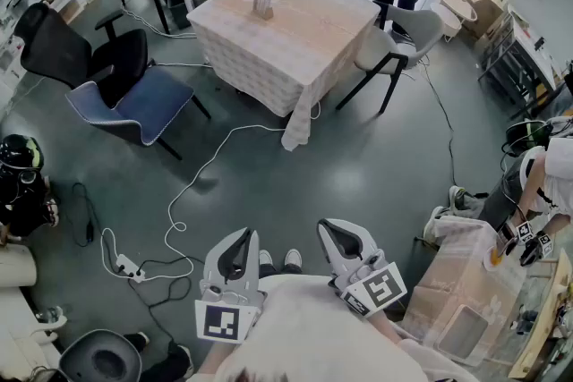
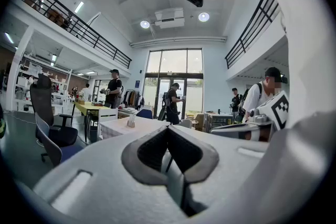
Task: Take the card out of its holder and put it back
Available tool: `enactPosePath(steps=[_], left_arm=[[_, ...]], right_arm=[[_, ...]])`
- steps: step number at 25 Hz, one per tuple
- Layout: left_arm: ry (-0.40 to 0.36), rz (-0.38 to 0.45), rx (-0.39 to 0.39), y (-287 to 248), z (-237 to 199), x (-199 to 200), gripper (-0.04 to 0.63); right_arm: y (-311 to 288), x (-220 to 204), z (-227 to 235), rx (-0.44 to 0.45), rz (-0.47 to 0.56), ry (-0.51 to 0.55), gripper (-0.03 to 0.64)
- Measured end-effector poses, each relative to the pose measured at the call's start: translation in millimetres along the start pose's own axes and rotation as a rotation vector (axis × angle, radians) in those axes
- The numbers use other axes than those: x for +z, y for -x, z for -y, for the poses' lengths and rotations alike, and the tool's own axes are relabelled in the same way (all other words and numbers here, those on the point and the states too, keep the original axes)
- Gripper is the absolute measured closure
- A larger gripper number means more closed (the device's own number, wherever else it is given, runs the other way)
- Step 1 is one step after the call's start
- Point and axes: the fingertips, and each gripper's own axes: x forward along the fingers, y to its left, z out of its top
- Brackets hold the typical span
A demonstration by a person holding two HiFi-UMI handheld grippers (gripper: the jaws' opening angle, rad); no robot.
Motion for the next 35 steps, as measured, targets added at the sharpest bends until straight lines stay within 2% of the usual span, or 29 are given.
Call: enactPosePath(steps=[14,21,26,30,35], left_arm=[[-0.01,-0.001,0.023,5.9,-8.9,7.5,0.594],[-0.014,-0.013,0.032,6.2,0.0,-1.4,0.594],[0.005,-0.025,0.008,2.4,17.1,-13.7,0.594],[-0.008,-0.032,-0.016,-1.5,30.2,-21.9,0.594],[0.016,-0.021,-0.028,-10.7,36.1,-21.0,0.594]], right_arm=[[-1.6,9.7,-7.8,0.008,0.01,0.007,0.618],[10.8,5.1,-5.5,0.032,0.025,-0.017,0.618],[28.7,-5.2,2.3,0.036,0.027,-0.031,0.618],[40.4,-13.4,11.2,0.024,0.02,-0.043,0.618],[36.3,-16.0,22.3,0.024,0.003,-0.053,0.618]])
